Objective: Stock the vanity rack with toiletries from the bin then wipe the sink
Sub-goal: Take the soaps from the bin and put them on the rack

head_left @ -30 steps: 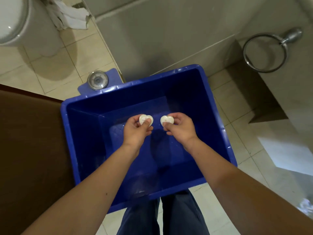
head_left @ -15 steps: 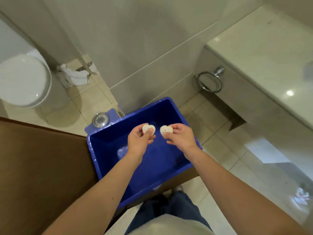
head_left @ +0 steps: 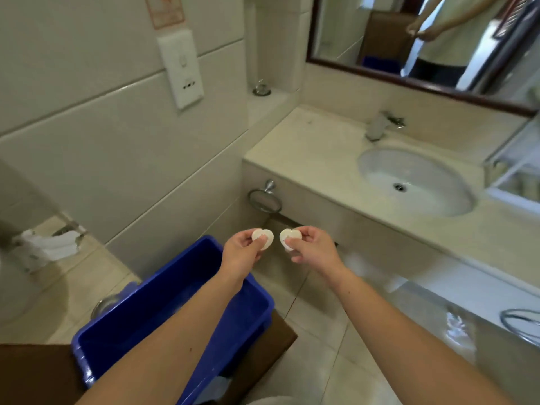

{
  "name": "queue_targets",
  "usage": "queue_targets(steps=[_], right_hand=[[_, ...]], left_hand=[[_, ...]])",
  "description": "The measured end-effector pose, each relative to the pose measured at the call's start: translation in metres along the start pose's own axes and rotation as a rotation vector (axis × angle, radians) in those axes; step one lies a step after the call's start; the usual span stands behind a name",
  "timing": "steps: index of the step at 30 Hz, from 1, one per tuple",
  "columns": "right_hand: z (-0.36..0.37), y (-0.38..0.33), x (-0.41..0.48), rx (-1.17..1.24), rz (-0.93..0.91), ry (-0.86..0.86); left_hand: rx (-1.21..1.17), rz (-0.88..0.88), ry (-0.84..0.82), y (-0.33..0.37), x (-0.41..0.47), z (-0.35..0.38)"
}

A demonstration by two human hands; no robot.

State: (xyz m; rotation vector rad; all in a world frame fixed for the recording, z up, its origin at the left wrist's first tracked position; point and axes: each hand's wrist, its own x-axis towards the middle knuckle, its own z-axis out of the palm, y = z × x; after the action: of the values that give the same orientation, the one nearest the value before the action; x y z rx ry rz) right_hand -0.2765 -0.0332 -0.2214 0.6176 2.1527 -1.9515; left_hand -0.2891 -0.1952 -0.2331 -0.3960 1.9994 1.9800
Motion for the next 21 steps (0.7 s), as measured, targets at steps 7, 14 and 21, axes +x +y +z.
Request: queue_targets(steps=[7,14,21], right_hand=[[-0.132,-0.026,-0.043,0.039,-0.080,0.105],[-0.259,-0.027,-0.084,0.090,-0.141,0.256],[-0.358,-0.018,-0.117,0.170,-0.165,0.394]], left_hand=[[0.065,0.121,-0.135,0.038,-0.031,0.122],[0.116,0.211,-0.243,0.059,-0.067,0.242],[0.192,0.248,-0.390,0.069,-0.094,0.346]])
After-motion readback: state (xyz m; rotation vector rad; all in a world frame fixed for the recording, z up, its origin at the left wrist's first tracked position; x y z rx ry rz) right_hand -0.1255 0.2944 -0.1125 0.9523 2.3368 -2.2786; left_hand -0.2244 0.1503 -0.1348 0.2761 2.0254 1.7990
